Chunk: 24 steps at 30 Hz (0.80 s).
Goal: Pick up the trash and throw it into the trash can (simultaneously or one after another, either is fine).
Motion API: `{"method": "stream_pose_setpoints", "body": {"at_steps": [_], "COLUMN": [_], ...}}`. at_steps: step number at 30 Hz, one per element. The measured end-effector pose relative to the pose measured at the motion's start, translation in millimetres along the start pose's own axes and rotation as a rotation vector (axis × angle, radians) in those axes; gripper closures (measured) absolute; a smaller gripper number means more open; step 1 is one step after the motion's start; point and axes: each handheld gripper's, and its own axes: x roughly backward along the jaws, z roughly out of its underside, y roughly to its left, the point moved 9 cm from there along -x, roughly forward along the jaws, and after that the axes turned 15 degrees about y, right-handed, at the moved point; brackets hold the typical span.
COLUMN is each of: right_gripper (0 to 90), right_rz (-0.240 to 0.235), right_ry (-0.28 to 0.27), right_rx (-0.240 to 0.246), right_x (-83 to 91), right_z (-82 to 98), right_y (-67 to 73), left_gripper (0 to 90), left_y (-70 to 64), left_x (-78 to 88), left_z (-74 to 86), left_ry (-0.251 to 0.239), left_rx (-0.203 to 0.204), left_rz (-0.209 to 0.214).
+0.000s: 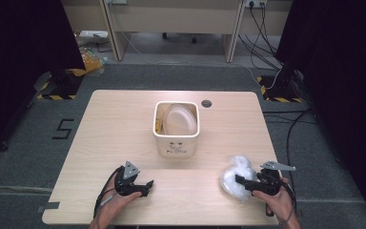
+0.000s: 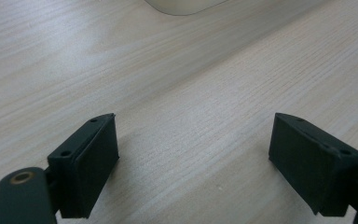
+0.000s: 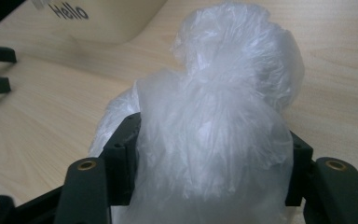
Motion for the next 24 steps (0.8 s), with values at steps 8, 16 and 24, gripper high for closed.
{"method": "stream_pose_setpoints", "body": {"at_steps": [8, 16, 24], "right_gripper": [43.6, 44.2, 44.4], "right_rz": [-0.025, -0.036, -0.053], "right_ry": [-0.081, -0.110, -0.156], "right_rx": [-0.008, -0.008, 0.013], "right_x": [21.0, 30.4, 39.9], "right_z": [-12.7, -21.0, -46.3], "right_y": [6.0, 11.8, 23.0], "left_gripper": [14.7, 14.7, 14.7], "left_y": [0.0, 0.1, 0.1], "left_x": [0.0, 0.0, 0.0], "left_z": [0.1, 0.1, 0.1], "left_ry": [-0.002, -0.001, -0.001], "left_rx": [0.002, 0.002, 0.002], "left_rz": [-0.001, -0.001, -0.001]}}
